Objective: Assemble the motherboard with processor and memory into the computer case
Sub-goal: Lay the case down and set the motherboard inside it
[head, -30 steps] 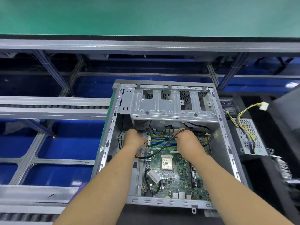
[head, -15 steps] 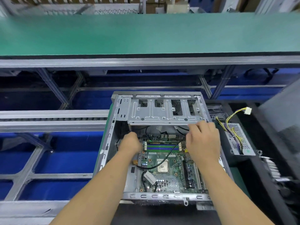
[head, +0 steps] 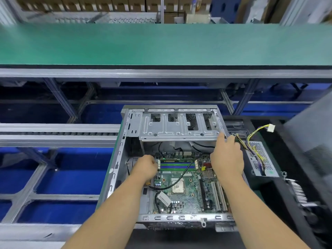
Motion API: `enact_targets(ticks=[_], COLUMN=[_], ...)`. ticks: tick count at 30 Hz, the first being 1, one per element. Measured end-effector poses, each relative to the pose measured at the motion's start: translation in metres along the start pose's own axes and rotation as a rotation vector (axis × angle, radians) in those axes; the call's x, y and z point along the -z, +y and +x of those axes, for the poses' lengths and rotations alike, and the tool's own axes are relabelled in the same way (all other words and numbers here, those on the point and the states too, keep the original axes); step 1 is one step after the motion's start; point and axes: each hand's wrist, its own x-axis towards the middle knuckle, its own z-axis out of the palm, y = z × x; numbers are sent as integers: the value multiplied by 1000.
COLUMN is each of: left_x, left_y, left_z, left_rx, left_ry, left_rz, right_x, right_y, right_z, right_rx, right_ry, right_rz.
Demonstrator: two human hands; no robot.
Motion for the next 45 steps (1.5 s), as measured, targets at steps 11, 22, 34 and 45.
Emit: enact_targets(ticks=[11,22,34,45], left_x=[7,-13,-23,-25], left_y=[19,-4,-12,-13], left_z=[-2,11,25,28], left_rx=[-89,221,370,363], left_ry=[6,25,77,76], left_rz=[245,-245,-512,-502], right_x=[-10,-54,-81,-84], right_y=[-23,-69,-84,-86], right_z=[-21,-6,6,9], right_rx=[514,692,592,605], right_ry=[105,-248,-375,-402], right_rz=[330,100,120,92])
